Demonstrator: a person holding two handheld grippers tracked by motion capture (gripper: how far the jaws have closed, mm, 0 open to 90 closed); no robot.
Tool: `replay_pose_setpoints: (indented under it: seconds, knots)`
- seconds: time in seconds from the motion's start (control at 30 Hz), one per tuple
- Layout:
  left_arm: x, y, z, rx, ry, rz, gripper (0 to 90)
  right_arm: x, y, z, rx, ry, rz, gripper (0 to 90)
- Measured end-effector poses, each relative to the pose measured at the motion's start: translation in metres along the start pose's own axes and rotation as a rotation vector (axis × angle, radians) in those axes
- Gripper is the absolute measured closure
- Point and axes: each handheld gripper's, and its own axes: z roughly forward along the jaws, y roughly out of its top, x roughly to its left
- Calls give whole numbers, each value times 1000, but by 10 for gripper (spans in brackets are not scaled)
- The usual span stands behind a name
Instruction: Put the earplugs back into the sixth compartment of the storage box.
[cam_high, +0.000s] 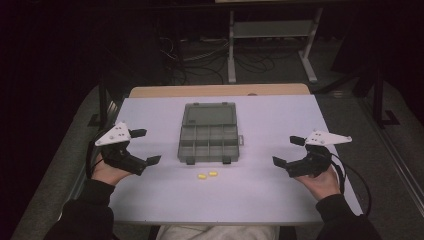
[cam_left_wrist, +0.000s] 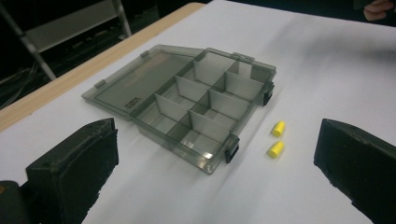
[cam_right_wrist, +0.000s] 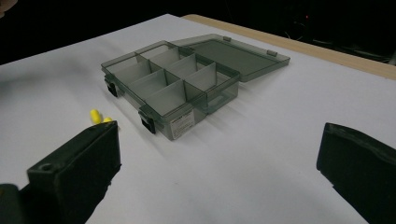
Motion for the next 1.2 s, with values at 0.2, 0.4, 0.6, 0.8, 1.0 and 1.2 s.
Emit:
replay_pose_setpoints:
  seconds: [0.2,0.4,0.6,0.8,1.0,1.2]
  knots:
    - [-7,6,18,52,-43,40,0,0,0,0,4,4,-3,0]
    - [-14,11,34,91,-90,67,0,1,0,1,9,7,-8,0]
    - [-20,15,46,117,-123,85,0,1,0,1,9,9,-10,0]
    - [-26,17,63,158,-167,112,2,1,0,2,12,11,-14,0]
    - [-34,16,77,204,-199,141,4,2,0,2,14,12,-15,0]
    - [-40,15,90,240,-235,161,23,2,0,3,19,14,-17,0]
